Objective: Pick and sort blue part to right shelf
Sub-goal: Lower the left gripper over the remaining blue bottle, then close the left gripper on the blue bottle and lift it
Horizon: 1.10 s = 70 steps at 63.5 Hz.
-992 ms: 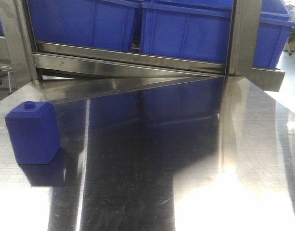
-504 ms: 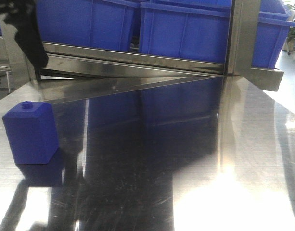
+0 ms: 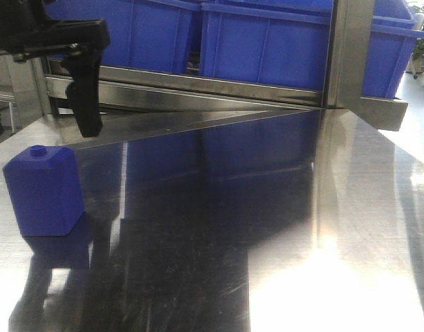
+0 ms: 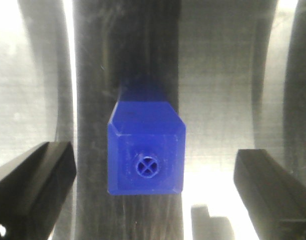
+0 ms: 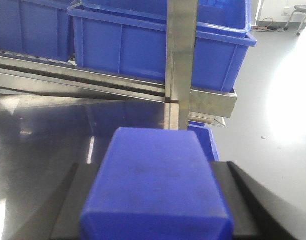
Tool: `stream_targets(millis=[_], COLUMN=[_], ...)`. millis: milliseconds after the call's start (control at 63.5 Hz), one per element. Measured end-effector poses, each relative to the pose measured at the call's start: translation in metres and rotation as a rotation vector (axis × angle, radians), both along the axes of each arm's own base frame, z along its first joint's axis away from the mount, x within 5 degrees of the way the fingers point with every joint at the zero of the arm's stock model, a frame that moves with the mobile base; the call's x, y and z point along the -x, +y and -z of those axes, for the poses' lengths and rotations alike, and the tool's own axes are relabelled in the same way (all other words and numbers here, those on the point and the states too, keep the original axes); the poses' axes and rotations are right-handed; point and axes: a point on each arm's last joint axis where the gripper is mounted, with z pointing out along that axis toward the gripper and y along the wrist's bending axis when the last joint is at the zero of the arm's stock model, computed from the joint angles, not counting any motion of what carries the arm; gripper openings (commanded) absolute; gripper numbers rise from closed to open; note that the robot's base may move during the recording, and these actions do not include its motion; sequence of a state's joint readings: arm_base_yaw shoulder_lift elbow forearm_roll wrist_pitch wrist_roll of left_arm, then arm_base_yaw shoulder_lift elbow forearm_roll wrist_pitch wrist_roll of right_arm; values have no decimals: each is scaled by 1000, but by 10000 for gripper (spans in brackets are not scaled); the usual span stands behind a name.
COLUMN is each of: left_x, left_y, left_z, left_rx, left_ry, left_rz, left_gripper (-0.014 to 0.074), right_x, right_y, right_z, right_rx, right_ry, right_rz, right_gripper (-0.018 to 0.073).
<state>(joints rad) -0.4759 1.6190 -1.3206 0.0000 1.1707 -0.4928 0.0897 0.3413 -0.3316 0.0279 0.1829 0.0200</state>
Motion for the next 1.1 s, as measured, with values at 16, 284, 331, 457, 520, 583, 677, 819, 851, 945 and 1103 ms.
stream_targets(millis=[16,284,331,457,520,583,677,819,851,945,1103], left_x=[0,-9,-11,-14,-16,-17,-18,-15,-14,-13,-13], left_y=[0,-5,-6,-7,-8,-9,-10,-9,-9,-9,-9], left_z=[1,28,32,42,44,44,45,52,53,55,55], left_rx=[-4,-57,-63,-75,-73,-62,-47,-49,-51,-51,-49], left_ry=[8,110,122,145,141,133,119,134,138,143,141], left_rz=[0,-1,-1,-1,-2,-5,-7,-10,-11,-12,-13], left_gripper=[682,682,682,682,682,682,682,682,682,682,681], right_x=[0,0,0,0,0,0,0,0,0,0,0], right_y=[0,0,0,0,0,0,0,0,0,0,0], right_z=[0,0,0,0,0,0,0,0,0,0,0], right_rx=[0,0,0,0,0,0,0,0,0,0,0], right_ry=[0,0,0,0,0,0,0,0,0,0,0], right_rz=[0,0,0,0,0,0,0,0,0,0,0], right_gripper=[422,422,422,422,422,422,422,422,422,422,422])
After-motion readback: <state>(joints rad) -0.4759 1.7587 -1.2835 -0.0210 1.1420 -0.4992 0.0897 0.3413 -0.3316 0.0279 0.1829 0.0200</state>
